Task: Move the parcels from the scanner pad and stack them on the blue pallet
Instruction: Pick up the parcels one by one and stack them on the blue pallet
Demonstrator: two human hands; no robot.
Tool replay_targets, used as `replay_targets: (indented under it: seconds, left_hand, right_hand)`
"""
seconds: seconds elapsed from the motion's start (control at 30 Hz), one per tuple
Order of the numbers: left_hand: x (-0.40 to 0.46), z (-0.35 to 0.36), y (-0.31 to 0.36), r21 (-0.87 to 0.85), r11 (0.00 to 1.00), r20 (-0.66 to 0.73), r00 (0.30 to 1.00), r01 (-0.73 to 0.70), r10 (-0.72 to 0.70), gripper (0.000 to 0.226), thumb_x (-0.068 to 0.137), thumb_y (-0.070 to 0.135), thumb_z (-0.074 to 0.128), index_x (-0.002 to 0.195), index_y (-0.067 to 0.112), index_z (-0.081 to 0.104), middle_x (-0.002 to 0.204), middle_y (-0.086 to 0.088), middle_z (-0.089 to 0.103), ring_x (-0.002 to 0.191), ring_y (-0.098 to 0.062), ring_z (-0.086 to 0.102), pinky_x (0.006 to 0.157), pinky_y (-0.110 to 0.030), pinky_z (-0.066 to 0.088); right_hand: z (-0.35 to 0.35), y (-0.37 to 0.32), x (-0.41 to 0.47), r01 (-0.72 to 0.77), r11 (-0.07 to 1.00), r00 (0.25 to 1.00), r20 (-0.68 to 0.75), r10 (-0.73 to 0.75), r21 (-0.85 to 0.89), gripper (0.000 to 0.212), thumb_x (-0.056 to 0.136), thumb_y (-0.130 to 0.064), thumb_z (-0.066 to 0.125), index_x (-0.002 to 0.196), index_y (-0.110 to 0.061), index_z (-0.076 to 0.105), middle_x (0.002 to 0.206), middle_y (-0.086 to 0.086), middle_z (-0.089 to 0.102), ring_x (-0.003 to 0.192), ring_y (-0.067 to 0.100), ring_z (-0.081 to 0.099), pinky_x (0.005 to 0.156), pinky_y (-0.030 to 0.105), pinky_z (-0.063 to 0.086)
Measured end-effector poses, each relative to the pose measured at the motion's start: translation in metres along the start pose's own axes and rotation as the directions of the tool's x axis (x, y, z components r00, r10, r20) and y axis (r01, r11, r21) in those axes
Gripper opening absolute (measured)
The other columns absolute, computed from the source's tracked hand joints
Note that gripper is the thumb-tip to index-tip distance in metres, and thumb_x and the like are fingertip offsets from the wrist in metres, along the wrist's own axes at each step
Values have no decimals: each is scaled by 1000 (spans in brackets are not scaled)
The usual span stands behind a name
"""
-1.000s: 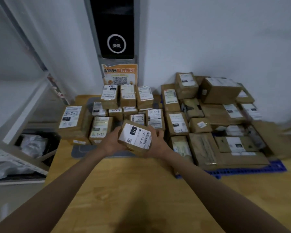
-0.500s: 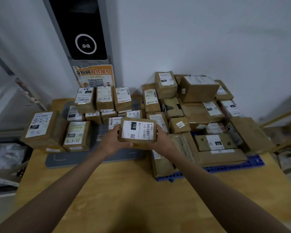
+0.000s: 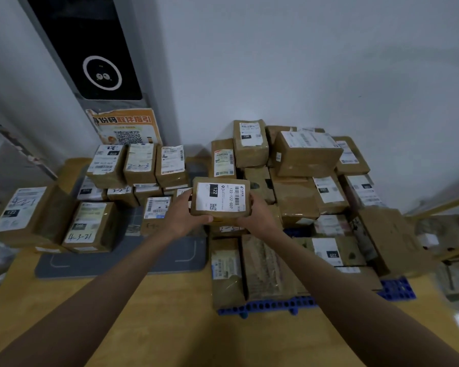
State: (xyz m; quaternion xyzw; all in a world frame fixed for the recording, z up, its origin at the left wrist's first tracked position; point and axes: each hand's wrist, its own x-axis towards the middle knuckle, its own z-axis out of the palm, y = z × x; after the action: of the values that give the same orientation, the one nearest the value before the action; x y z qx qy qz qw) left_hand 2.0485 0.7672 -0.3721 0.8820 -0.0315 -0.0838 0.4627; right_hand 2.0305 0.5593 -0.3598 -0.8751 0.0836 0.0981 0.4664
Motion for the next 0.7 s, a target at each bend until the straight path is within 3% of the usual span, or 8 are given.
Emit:
replay_targets:
  seconds: [0.1,0.23,0.3,0.37,0.5,0.6,0.7]
  left_hand:
    - [25,12,12,6,1000,3,1000,-1,1,68,68,24,86,127,27,52,115,16,57,104,-2,53,83,-25,44]
    - [56,26,23,-6,1000,9,1000,2,-2,62,67,25,86,112,42,47,94,36,52,85,25,49,63,-5,38]
    - [73,33,24,-28,999,32,999,16,-15,62,69,23,85,117,38,49,105,29,56,91,15,53,66,-5,38]
    - [91,41,21,-40,998,51,998,39,-37,67,70,23,84,127,27,50,121,13,58,103,0,52,77,-16,40]
    - [125,56,21,-11,999,59,997,50,-49,68,74,26,82,133,22,49,133,2,55,119,-12,50,92,-29,42]
    - [146,66,22,-25,999,77,997,33,-31,67,76,25,81,134,21,48,135,1,54,125,-18,49,95,-32,42]
    - [163,74,24,-45,999,108,994,23,-18,67,79,26,78,138,21,47,138,1,53,128,-18,48,99,-34,42]
  right_hand:
    - [-18,4,26,6,1000,1000,-7,-6,-22,67,76,-20,80,134,-17,46,130,4,55,122,20,52,100,44,49]
    - [-35,9,56,-5,1000,1000,-27,5,-6,68,73,-18,82,131,-15,46,127,4,56,119,20,54,98,44,50]
    - [-40,13,69,-19,999,999,-39,20,36,71,73,-15,82,132,-14,42,123,0,57,115,17,55,94,37,52]
    - [-44,18,82,-47,995,997,-52,51,83,77,77,-9,78,140,-12,35,124,2,58,113,17,58,86,29,54]
    - [-48,29,106,-82,991,987,-130,95,102,65,84,-4,70,138,-11,35,124,6,60,110,16,60,74,19,54]
    - [-50,35,123,-96,991,975,-191,112,89,66,84,-5,70,141,-11,37,131,8,55,123,21,53,97,39,52]
    - [-50,42,137,-115,993,954,-276,116,18,69,85,-7,69,145,-12,37,138,8,50,132,24,44,109,43,41]
